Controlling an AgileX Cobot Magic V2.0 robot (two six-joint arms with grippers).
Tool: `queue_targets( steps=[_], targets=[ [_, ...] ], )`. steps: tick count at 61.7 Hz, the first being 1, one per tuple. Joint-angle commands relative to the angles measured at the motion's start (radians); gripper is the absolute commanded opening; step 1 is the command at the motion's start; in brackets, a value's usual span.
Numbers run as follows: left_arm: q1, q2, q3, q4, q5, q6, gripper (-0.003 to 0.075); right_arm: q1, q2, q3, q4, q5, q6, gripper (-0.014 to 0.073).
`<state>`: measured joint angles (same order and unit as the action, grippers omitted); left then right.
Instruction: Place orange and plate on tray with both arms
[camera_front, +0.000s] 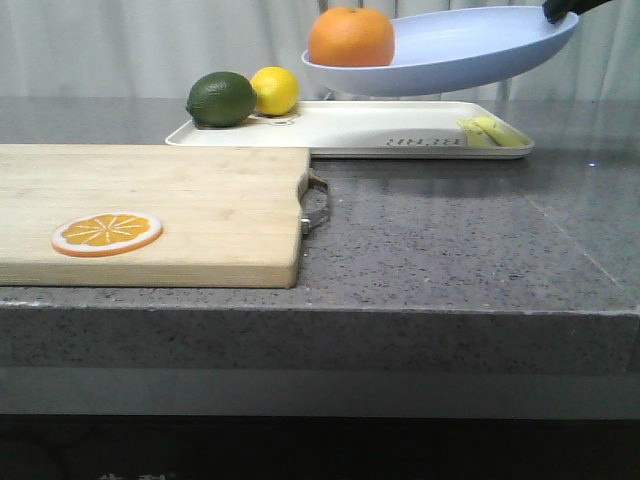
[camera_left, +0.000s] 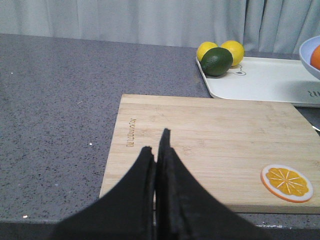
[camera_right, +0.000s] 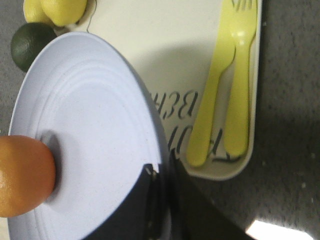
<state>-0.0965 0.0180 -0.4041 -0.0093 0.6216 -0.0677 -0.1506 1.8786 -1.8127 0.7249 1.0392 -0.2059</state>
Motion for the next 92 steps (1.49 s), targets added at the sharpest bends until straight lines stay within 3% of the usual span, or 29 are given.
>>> queue_targets(
  steps=[1,20,39,44,58,65,78,92],
  targets=[
    [0.002,0.014,-0.024,-0.005,-0.084,-0.007,-0.0018,0.014,0.038,-0.139,0.091,-0.030,0.041,-0.0112],
    [0.002,0.014,-0.017,-0.003,-0.084,-0.007,-0.0018,0.095,0.356,-0.529,0.089,-0.063,0.164,-0.0112],
    [0.002,0.014,-0.008,-0.001,-0.110,-0.005,-0.0018,0.122,0.468,-0.616,0.089,-0.059,0.176,-0.0097],
    [0.002,0.014,-0.008,-0.001,-0.110,-0.005,-0.0018,0.122,0.468,-0.617,0.089,-0.052,0.176,-0.0043],
    [0.002,0.014,-0.008,-0.001,-0.111,-0.005,-0.0018,0.121,0.460,-0.675,0.071,0.023,0.170,0.0236],
    [0.002,0.014,-0.008,-0.001,-0.111,-0.005,-0.0018,0.121,0.438,-0.735,-0.017,0.076,0.174,0.0164],
    [0.002,0.014,-0.008,-0.001,-0.111,-0.005,-0.0018,0.121,0.371,-0.768,-0.208,0.174,0.218,-0.0116],
    [0.002,0.014,-0.008,-0.001,-0.111,-0.005,-0.0018,0.126,0.300,-0.769,-0.374,0.298,0.218,-0.0112]
  ],
)
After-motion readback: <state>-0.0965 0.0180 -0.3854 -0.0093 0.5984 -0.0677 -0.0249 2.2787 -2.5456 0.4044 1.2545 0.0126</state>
